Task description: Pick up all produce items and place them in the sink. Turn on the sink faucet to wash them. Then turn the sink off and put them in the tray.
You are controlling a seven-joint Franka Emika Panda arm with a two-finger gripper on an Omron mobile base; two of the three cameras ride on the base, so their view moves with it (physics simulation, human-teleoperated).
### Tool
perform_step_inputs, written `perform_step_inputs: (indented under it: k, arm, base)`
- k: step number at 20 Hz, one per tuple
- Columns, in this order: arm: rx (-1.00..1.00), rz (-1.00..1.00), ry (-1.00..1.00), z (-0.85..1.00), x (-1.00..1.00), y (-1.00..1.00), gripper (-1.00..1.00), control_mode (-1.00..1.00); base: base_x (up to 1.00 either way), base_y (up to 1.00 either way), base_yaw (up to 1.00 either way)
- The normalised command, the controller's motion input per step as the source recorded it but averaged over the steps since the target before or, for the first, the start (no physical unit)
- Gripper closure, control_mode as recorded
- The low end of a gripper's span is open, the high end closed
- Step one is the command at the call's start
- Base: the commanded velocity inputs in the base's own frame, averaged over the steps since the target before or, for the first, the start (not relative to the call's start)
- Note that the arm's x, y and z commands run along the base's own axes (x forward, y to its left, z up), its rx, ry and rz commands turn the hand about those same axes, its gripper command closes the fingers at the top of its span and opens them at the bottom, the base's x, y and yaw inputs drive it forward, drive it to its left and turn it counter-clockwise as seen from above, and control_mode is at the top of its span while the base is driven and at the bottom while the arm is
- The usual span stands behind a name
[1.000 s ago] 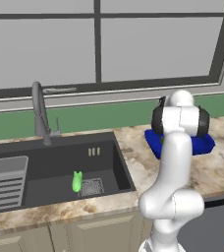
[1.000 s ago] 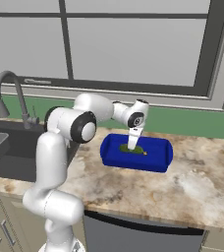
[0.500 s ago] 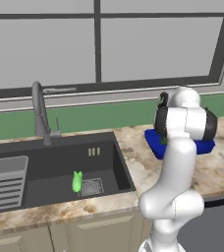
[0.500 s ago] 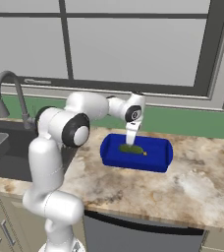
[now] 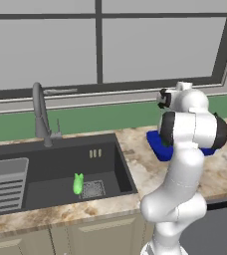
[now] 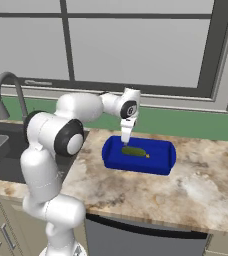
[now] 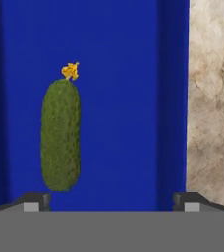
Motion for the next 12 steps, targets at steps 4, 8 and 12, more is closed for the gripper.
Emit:
perform_step_inputs:
  k: [4,8,12]
  arm:
    - [0.00,0.12,0.00,0.13,-0.17,0.42,-1.00,-1.00]
    - [0.00,0.16,-0.03,0.01,-0.21,0.45,-1.00,-1.00]
    - [0.00,0.19,-0.06,0.00,-0.27,0.45,-1.00,-1.00]
  base:
    - [0.00,0.00,0.00]
    - [0.00,0.00,0.00]
    - [0.00,0.00,0.00]
